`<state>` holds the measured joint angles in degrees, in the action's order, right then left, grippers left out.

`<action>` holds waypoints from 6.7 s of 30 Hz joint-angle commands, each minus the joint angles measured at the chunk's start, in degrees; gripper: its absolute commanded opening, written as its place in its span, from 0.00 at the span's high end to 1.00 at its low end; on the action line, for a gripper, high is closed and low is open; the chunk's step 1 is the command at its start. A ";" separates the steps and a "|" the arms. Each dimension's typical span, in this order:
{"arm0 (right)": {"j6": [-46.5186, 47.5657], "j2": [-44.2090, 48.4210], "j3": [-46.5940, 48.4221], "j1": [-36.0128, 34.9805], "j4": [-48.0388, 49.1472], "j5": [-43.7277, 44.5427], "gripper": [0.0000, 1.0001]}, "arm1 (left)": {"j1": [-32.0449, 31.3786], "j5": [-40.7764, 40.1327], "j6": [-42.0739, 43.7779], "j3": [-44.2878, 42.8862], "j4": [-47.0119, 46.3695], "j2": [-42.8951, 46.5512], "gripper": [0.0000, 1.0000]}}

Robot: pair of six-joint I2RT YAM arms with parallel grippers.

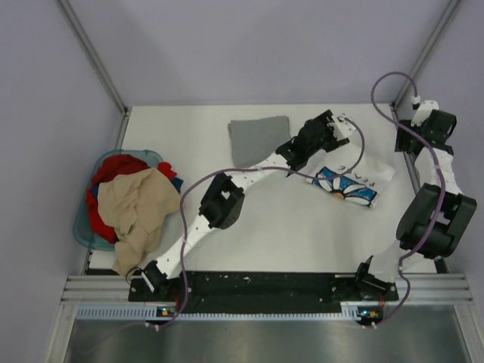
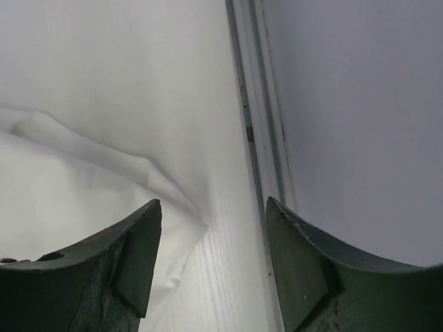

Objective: Fold and stack the t-shirts
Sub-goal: Fold the long partially folded tshirt into a neat square, then smooth out wrinkles on the folded tshirt

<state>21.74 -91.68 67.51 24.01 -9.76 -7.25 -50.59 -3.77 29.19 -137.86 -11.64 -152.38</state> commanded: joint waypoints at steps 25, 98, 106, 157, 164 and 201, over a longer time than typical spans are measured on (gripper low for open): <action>-41.16 -7.46 -6.15 -0.54 -15.20 2.40 0.39 | 2.86 15.91 -16.79 9.28 35.27 8.77 0.37; -38.70 18.02 -23.82 -22.08 -14.68 -19.91 0.37 | 12.80 45.59 -38.33 83.52 27.39 51.72 0.85; -39.40 20.23 -23.91 -23.66 -14.94 -18.77 0.38 | 11.74 45.78 -27.89 75.48 37.82 54.55 0.52; -40.35 27.42 -20.53 -47.55 -12.84 0.17 0.84 | 19.91 24.69 -31.47 46.11 33.70 27.31 1.00; -60.21 26.56 -43.32 -46.79 -0.51 -6.04 1.00 | 19.91 23.37 -30.25 45.23 34.14 27.04 1.00; -56.90 -7.47 -12.49 -30.15 3.61 -14.90 1.00 | 18.51 20.73 -24.01 45.57 38.97 39.43 0.49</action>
<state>-36.88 -97.95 50.37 -6.00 -9.28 -21.15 -31.97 18.65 3.51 -93.10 26.63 -116.68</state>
